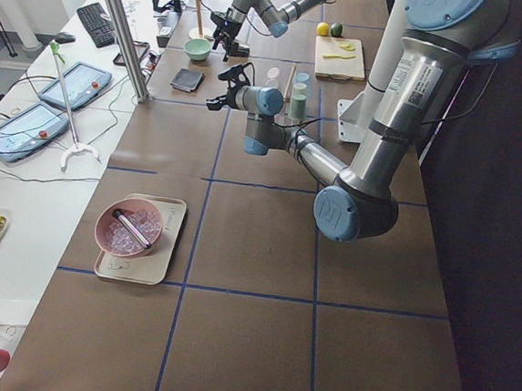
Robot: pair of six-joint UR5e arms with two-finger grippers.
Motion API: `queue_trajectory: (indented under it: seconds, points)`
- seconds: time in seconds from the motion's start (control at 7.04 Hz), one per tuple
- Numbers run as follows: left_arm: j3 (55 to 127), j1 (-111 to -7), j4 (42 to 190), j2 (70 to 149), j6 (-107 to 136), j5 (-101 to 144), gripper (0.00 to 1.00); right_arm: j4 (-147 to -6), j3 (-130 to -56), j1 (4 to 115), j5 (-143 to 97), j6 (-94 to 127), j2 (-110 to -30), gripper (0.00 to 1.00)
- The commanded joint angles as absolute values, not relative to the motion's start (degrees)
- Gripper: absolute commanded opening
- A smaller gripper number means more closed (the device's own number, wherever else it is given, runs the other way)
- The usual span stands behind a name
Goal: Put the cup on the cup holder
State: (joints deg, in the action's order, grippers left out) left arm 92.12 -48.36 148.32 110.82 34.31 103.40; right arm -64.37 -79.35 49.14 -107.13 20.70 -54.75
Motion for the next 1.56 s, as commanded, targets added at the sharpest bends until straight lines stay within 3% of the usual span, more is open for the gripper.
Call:
queue_trajectory:
  seconds: [0.0,0.28,0.71,0.99,1.42]
  points:
    - [92.3,-52.1,132.2,111.2,33.9,115.4,1.0,-77.8,-79.4,49.6,-105.2,20.7,-54.8,1.0]
    - [92.5,-55.2,115.1,112.0,33.8,121.5,1.0,-81.5,-79.4,50.1,-95.9,20.5,-54.9,1.0]
    - [98.2,-57.9,95.4,112.2,33.1,121.7,1.0,-84.5,-80.0,54.0,-109.0,21.4,-57.4,1.0]
    - [99.8,-64.9,90.5,105.0,16.3,123.8,1.0,-90.7,-81.8,59.5,-117.4,24.6,-58.4,1.0]
    - [99.7,-72.3,91.0,92.4,13.5,135.4,1.0,-102.0,-90.7,64.4,-123.7,28.3,-65.2,1.0]
